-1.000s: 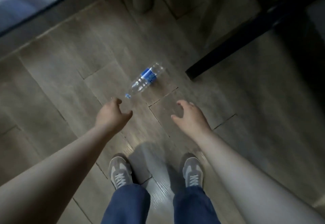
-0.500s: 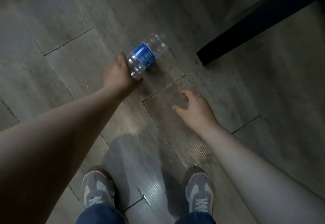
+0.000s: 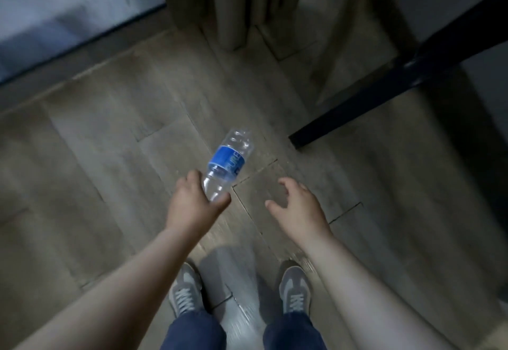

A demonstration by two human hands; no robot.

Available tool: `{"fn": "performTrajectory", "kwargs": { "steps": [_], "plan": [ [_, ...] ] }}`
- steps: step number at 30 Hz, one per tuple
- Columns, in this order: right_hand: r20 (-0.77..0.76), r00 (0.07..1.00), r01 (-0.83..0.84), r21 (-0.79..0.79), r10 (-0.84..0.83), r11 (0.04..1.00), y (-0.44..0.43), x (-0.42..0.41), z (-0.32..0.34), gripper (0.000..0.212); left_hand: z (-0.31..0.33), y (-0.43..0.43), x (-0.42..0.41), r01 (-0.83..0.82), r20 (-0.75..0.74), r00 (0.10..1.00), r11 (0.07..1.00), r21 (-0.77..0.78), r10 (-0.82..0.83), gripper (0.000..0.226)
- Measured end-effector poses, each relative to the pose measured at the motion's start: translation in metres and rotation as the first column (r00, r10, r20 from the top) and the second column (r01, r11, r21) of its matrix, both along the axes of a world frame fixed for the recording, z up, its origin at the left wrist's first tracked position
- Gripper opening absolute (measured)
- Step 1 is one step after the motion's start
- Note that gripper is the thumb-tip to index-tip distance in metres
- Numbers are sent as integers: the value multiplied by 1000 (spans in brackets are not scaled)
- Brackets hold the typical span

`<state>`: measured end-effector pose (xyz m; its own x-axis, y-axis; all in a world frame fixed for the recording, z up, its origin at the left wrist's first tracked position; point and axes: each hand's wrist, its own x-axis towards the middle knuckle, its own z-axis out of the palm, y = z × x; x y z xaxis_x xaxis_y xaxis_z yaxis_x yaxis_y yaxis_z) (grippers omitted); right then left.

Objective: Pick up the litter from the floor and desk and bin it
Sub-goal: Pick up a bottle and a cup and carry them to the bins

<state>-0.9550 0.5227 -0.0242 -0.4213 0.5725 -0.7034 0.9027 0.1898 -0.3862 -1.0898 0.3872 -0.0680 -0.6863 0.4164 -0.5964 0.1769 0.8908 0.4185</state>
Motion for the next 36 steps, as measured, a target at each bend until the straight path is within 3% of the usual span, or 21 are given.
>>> {"fn": "performTrajectory", "kwargs": {
  "steps": [11, 18, 24, 36],
  "plan": [
    [-211, 975, 84, 101, -61, 991, -2, -30, 284, 55, 318, 2, -22, -69, -60, 994, 966, 248, 86, 41],
    [-344, 933, 178, 192, -104, 965, 1, 1, 441, 53, 474, 0, 4, -86, -57, 992, 919, 384, 116, 36],
    [-412, 890, 311, 236, -196, 921, -16, 80, 533, 51, 560, -9, 52, -99, 15, 994, 870, 483, 106, 40],
    [-490, 780, 542, 219, -389, 811, 24, 253, 615, 51, 656, 87, 159, 165, -25, 982, 801, 576, -185, 36]
  ]
}}
